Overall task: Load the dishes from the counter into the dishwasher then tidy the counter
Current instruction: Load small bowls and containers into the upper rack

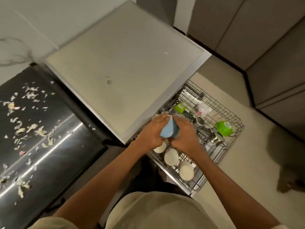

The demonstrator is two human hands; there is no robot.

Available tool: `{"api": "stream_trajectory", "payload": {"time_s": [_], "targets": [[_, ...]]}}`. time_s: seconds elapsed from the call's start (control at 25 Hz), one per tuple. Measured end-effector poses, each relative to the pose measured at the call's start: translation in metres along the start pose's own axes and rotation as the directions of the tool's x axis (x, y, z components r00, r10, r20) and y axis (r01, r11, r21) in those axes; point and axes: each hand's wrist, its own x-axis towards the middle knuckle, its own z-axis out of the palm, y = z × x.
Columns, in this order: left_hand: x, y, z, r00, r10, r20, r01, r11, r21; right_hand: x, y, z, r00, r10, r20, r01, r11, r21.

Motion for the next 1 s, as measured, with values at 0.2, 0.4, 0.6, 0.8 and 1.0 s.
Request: {"api": "stream_trajectory", "payload": {"time_s": [0.2,0.4,0.6,0.8,1.0], "targets": [[0.051,-0.003,0.030,0.987,0.053,0.153,-0.050,0.999,-0.020,0.000,0.037,-0.012,0.964,0.255,-0.080,-0.254,0.967,0.017],[0.098,-0.017,0.052,0.964,0.064,0.259,-0.061,0.998,-0.022,0.017,0.070,-0.010,0.901,0.422,-0.102,-0.421,0.906,0.031],[0.133,-0.018,0.069,0.951,0.016,0.307,-0.027,0.999,0.031,0.048,0.096,-0.009,0.885,0.450,-0.119,-0.448,0.893,0.045],[0.175,-0.031,0.092,0.939,-0.134,0.317,0.098,0.987,0.127,0.101,0.132,-0.002,0.873,0.481,-0.076,-0.476,0.876,0.076],[0.222,-0.041,0.120,0.895,-0.310,0.320,0.267,0.948,0.173,0.159,0.177,0.007,0.874,0.484,-0.042,-0.476,0.871,0.123]]}}
